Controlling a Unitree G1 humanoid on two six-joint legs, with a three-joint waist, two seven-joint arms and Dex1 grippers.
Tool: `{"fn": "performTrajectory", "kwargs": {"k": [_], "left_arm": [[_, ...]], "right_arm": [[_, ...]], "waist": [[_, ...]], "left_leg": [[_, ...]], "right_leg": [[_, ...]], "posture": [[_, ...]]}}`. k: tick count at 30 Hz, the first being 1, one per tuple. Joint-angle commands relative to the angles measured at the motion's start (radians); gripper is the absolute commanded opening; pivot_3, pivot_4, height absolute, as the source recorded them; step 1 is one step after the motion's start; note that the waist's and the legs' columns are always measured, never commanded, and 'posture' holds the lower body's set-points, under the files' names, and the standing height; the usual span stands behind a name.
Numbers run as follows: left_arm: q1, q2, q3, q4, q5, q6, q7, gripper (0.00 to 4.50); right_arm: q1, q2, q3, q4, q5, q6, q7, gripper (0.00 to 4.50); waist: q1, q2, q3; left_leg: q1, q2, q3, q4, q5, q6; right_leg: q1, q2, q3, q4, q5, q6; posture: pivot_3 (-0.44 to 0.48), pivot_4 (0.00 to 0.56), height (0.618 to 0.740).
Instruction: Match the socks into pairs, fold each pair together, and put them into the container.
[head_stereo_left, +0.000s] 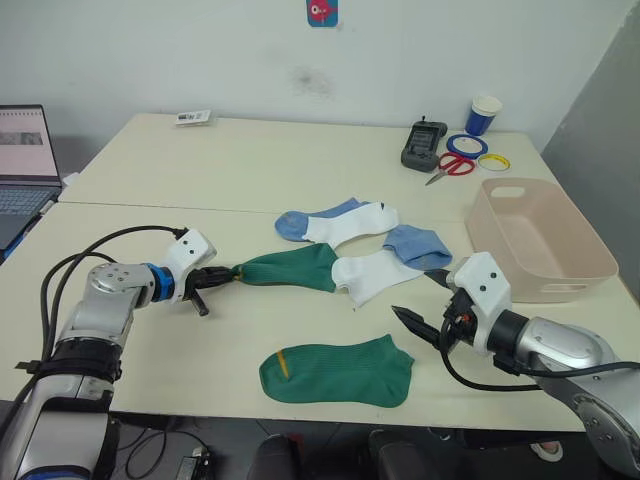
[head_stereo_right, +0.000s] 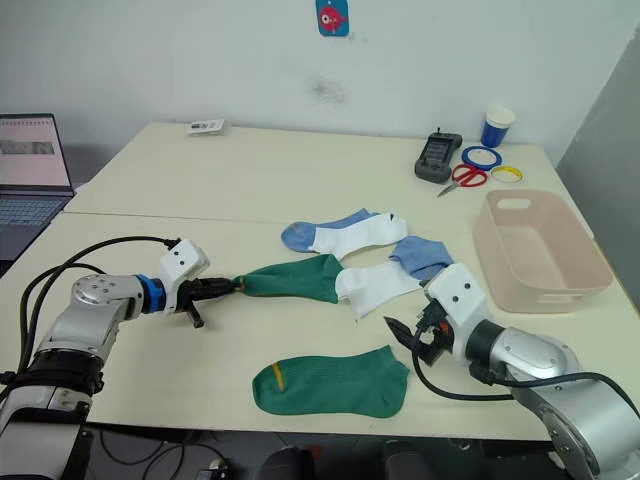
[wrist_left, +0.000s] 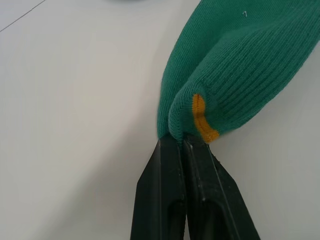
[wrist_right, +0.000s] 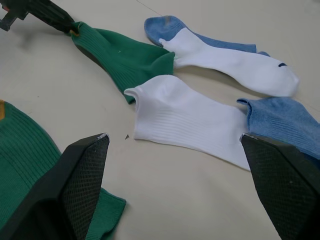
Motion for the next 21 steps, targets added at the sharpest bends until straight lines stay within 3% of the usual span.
{"fn": "performTrajectory", "kwargs": {"k": [1, 10, 17, 20, 21], "left_arm": [[0.016, 0.04, 0.01, 0.09, 0.043, -0.039, 0.004, 0.04], [0.009, 0.097, 0.011, 0.258, 0.062, -0.174, -0.034, 0.04], [0.106, 0.129, 0.057, 0.17, -0.002, -0.211, -0.148, 0.04], [0.14, 0.137, 0.08, 0.081, -0.06, -0.086, -0.225, 0.04], [0.148, 0.145, 0.081, 0.063, -0.054, -0.074, -0.223, 0.24]], "right_arm": [[-0.016, -0.011, 0.008, -0.009, -0.006, -0.031, 0.009, 4.5], [-0.014, -0.015, 0.021, -0.006, -0.012, -0.049, 0.012, 4.5], [-0.024, 0.0, 0.035, -0.001, -0.011, -0.061, 0.013, 4.5], [-0.032, 0.007, 0.047, 0.008, -0.014, -0.068, 0.011, 4.5], [-0.033, 0.008, 0.049, 0.01, -0.015, -0.07, 0.011, 4.5]], "waist": [[-0.002, 0.0, 0.0], [-0.017, 0.0, 0.0], [-0.032, 0.001, -0.001], [-0.029, 0.001, -0.001], [-0.027, 0.001, -0.001]], "left_leg": [[0.001, 0.0, 0.0, 0.0, 0.0, 0.0], [0.004, 0.001, 0.003, -0.001, 0.0, 0.0], [0.006, 0.002, 0.006, -0.003, 0.0, 0.0], [0.006, 0.002, 0.006, -0.003, 0.0, 0.0], [0.006, 0.001, 0.006, -0.003, 0.0, 0.0]], "right_leg": [[0.0, 0.0, 0.0, 0.0, 0.0, 0.0], [0.001, 0.001, 0.002, 0.001, 0.0, 0.0], [0.001, 0.001, 0.005, 0.001, 0.0, 0.0], [0.001, 0.0, 0.005, 0.001, 0.0, 0.0], [0.001, 0.0, 0.005, 0.001, 0.0, 0.0]], "posture": [[0.0, 0.15, 0.725], [0.0, 0.15, 0.725], [0.0, 0.15, 0.725], [0.0, 0.15, 0.725], [0.0, 0.15, 0.725]]}}
